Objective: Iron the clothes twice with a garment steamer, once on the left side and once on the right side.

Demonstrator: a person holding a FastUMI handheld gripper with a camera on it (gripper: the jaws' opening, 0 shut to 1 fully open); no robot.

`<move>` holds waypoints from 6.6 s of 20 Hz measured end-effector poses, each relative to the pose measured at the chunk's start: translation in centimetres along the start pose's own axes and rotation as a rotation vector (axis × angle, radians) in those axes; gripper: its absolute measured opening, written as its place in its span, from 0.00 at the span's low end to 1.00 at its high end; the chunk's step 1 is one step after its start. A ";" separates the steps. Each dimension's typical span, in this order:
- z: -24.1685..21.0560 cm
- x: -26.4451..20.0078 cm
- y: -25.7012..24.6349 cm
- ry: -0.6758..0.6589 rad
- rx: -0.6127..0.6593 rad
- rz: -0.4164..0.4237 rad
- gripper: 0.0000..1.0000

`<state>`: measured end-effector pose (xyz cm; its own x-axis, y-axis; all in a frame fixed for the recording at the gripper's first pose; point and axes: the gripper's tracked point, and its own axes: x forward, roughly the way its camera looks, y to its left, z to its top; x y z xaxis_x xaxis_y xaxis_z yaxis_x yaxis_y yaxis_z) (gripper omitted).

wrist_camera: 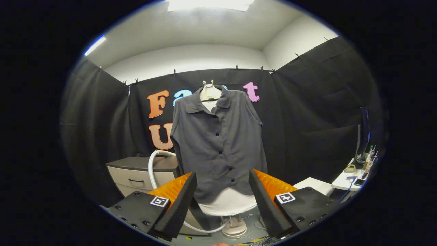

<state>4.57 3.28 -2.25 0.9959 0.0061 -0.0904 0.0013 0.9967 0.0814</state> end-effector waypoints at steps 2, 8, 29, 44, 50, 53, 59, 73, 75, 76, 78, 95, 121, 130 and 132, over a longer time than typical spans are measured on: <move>1.3 1.2 3.2 -0.004 -0.001 0.050 0.98; 7.1 6.5 14.1 0.048 -0.069 0.255 0.98; -7.4 50.4 44.6 0.601 -0.115 0.357 0.99; -19.2 54.7 42.4 0.886 -0.086 0.216 0.74; -18.1 54.3 41.2 0.850 -0.041 0.219 0.41; -15.4 52.3 42.1 0.759 -0.065 0.300 0.39; -8.4 46.4 43.8 0.541 -0.134 0.410 0.39; 2.3 25.8 41.1 0.209 -0.065 0.611 0.39; 4.0 22.8 39.2 0.159 -0.056 0.611 0.38; 4.7 21.3 38.1 0.133 -0.048 0.608 0.38; 6.1 18.4 35.8 0.081 -0.054 0.598 0.38; 12.2 1.4 7.8 -0.091 -0.036 0.474 0.38; 0.6 13.5 6.2 -0.055 0.021 0.479 0.38; 1.0 19.7 9.9 -0.040 0.037 0.480 0.38; 0.7 21.1 10.0 -0.028 0.039 0.468 0.38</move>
<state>25.64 13.29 -2.60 0.8924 0.4512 -0.0079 -0.4455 0.8836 0.1440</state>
